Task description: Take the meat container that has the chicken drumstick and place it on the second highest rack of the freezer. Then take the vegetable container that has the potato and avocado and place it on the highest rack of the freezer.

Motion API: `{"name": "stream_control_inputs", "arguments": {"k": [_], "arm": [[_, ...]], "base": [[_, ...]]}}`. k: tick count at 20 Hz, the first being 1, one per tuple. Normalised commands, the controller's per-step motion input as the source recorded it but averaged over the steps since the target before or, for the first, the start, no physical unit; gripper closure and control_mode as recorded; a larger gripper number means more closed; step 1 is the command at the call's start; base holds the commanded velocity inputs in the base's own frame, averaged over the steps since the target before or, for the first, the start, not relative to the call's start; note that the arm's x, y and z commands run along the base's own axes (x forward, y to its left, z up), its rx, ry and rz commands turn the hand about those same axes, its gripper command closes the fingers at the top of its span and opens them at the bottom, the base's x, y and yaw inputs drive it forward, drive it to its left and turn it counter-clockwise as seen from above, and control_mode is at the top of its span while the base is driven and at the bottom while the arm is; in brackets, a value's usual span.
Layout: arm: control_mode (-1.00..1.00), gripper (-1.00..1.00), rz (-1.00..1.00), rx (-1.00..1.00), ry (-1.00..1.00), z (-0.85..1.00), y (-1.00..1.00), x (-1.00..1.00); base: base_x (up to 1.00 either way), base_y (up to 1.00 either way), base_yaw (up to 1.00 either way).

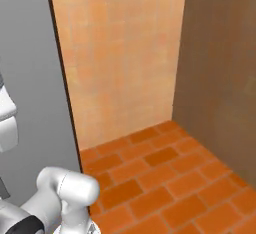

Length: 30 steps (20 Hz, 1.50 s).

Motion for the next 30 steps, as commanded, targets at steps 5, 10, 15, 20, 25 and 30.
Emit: {"name": "stream_control_inputs", "arguments": {"k": [5, 10, 15, 20, 25, 30], "arm": [[1.00, 1.00, 0.00, 0.00, 0.00, 0.00, 0.00, 0.00], [1.00, 1.00, 0.00, 0.00, 0.00, 0.00, 0.00, 0.00], [1.00, 1.00, 0.00, 0.00, 0.00, 0.00, 0.00, 0.00], [1.00, 1.00, 0.00, 0.00, 0.00, 0.00, 0.00, 0.00], [1.00, 1.00, 0.00, 0.00, 0.00, 0.00, 0.00, 0.00], [1.00, 1.00, 0.00, 0.00, 0.00, 0.00, 0.00, 0.00]], "base": [[0.50, 0.38, 0.64], [0.00, 0.39, 0.60], [0.17, 0.61, 0.23], [0.26, 0.66, 0.19], [0.57, 0.08, 0.42], [0.40, 0.00, 0.47]]}}
